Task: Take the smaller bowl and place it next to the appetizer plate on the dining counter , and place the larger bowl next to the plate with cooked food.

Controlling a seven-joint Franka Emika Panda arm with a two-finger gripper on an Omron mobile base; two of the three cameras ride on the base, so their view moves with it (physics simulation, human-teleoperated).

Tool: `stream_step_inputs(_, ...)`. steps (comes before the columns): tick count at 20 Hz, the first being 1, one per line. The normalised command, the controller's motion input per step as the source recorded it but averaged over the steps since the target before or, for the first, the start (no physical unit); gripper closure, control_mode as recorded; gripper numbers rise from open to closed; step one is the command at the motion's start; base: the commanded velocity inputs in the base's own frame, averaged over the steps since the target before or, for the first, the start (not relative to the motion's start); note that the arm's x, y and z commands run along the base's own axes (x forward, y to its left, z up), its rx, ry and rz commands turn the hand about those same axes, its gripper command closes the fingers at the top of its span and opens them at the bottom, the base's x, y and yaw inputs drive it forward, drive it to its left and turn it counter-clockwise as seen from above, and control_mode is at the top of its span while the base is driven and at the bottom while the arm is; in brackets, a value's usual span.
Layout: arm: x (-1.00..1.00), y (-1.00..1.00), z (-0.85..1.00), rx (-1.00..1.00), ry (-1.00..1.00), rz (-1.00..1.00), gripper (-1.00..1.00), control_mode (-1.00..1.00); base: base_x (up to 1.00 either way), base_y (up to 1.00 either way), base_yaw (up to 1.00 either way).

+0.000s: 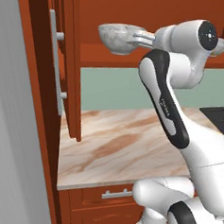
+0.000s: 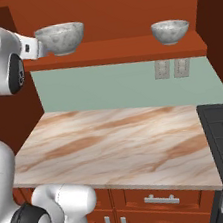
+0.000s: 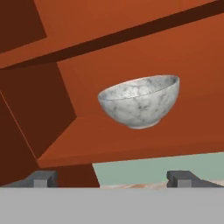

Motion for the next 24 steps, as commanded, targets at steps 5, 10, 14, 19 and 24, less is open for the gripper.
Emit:
stream_step_inputs(5,-0.03,0.00,0.37,-0.08,0.00,-0.01,-1.00,-1.00,0.00,0.00,0.00)
stream_step_inputs(10,0.00,-0.07,0.05,0.07,0.08,-0.07,-1.00,-1.00,0.00,0.00,0.00)
stream_step_inputs(14,0.00,-0.10,-0.01,0.16,0.18,-0.15,-1.00,-1.00,0.00,0.00,0.00)
stream_step_inputs(19,0.00,-0.01,-0.11,0.18,0.07,-0.14,-1.00,-1.00,0.00,0.00,0.00)
stream_step_inputs(24,0.13,0.00,-0.06,0.06,-0.01,-0.02,-1.00,-1.00,0.00,0.00,0.00)
